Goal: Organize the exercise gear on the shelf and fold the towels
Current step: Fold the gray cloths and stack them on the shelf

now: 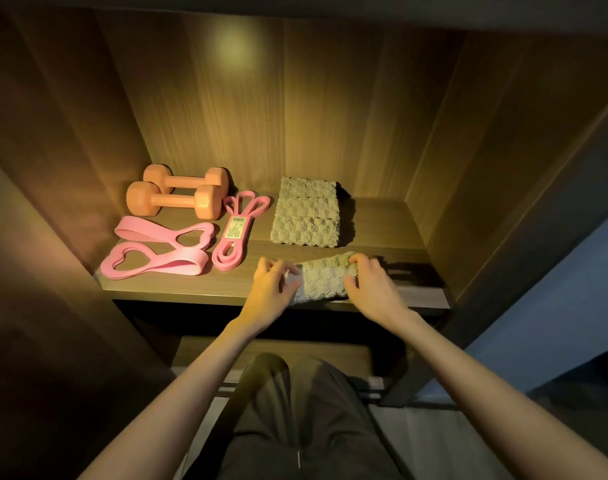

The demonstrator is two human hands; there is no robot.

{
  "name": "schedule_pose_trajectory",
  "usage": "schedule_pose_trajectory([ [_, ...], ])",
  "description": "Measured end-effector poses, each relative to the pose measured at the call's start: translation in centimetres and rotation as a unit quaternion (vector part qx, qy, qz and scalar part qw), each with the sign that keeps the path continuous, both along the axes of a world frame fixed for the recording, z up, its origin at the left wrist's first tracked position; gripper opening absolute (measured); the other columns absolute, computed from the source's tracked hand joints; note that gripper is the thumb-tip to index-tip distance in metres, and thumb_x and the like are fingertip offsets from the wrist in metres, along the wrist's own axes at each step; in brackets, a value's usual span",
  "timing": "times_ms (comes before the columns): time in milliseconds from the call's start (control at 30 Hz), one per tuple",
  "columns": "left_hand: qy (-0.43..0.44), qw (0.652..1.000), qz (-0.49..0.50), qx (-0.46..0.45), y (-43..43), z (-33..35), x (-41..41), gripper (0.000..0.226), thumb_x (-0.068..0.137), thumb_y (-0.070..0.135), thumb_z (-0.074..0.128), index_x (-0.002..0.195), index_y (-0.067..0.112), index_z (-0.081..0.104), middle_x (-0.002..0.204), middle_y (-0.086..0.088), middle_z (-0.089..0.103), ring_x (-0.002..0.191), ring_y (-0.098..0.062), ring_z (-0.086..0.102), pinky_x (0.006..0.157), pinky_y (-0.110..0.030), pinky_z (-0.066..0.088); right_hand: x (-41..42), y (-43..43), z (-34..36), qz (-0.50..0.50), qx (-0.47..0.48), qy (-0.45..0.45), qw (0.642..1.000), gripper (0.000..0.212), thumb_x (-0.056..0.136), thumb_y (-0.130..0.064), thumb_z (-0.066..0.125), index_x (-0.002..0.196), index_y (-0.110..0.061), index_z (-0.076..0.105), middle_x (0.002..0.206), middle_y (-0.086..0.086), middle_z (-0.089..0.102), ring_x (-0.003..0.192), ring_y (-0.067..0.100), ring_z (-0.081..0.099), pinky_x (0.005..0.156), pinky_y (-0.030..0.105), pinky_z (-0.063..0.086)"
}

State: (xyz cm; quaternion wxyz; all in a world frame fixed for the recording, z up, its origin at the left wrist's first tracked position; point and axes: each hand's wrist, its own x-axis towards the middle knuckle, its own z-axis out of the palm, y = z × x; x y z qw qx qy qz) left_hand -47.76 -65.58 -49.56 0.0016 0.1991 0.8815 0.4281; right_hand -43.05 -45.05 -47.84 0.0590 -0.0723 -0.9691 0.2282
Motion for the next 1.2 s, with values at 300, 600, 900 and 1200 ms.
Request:
schedule_pose_trajectory([
  [300,-0.143,0.989,0.032,0.005,0.3,-0.1,-0.7,0.064,0.084,0.032,0.071,0.136,0.009,0.041,0.075,0.003,0.061,0.062,-0.005,0.058,0.055,-0.015,0.047,-1.5,1.4,-0.6,0.04,-0.124,-0.077,0.988,0.048,0.08,-0.021,0.07,0.119,-0.015,0.044,0.148,0.003,0.037,0.124,0.023,0.044,0.093,0.033,0.04],
  [600,-0.178,0.982,0.053,0.042,-0.2,0.3,-1.6,0.076,0.082,0.025,0.073,0.142,0.001,0.032,0.104,-0.015,0.061,0.071,-0.012,0.062,0.055,-0.012,0.047,-2.4,1.4,-0.1,-0.002,-0.28,-0.091,0.955,0.051,0.078,-0.022,0.074,0.11,-0.022,0.034,0.099,-0.004,0.046,0.083,0.01,0.048,0.068,0.026,0.04],
  [900,-0.186,0.98,0.057,0.042,-1.9,1.1,-3.2,0.066,0.084,0.029,0.071,0.135,-0.002,0.044,0.124,-0.015,0.056,0.098,-0.017,0.055,0.083,-0.031,0.049,-2.4,0.9,0.4,0.062,-0.386,-0.111,0.914,0.06,0.077,-0.024,0.079,0.128,-0.013,0.05,0.116,0.001,0.067,0.103,0.006,0.064,0.085,0.019,0.052],
  [1200,-0.207,0.975,0.081,0.013,-1.8,1.5,-4.9,0.032,0.087,0.033,0.067,0.096,0.005,0.055,0.077,-0.009,0.054,0.075,-0.02,0.05,0.068,-0.031,0.04,-5.4,-0.5,-0.6,-0.07,-0.307,-0.129,0.94,0.075,0.081,-0.047,0.07,0.137,-0.002,0.046,0.138,0.014,0.052,0.124,0.027,0.05,0.101,0.036,0.042],
])
